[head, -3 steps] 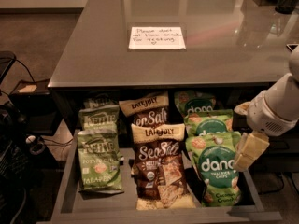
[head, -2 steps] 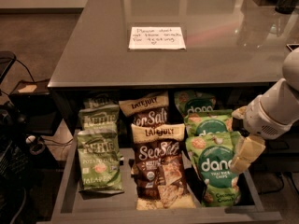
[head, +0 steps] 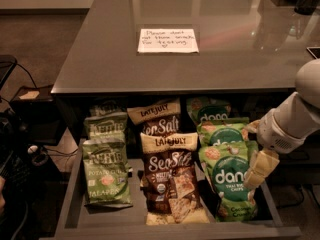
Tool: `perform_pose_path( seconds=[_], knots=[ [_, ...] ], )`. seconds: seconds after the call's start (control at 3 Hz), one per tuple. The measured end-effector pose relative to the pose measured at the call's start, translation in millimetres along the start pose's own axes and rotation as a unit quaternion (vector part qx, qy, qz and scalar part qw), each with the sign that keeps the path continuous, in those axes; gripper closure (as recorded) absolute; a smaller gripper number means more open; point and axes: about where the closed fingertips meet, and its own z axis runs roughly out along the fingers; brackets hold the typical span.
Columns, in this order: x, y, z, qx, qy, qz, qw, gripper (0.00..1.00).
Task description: Pick green rice chip bag from bottom drawer and place on counter
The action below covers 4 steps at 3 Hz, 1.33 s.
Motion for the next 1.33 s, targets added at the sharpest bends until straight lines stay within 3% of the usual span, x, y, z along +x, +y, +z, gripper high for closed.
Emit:
perform_pose_path(
  seconds=[1.0, 1.33],
  knots=[
    [16, -4, 34, -0.035, 0.014, 0.007, 0.9993, 0.00],
    [19, 1, 40, -0.050, 0.019, 0.007, 0.9985, 0.18]
  ],
)
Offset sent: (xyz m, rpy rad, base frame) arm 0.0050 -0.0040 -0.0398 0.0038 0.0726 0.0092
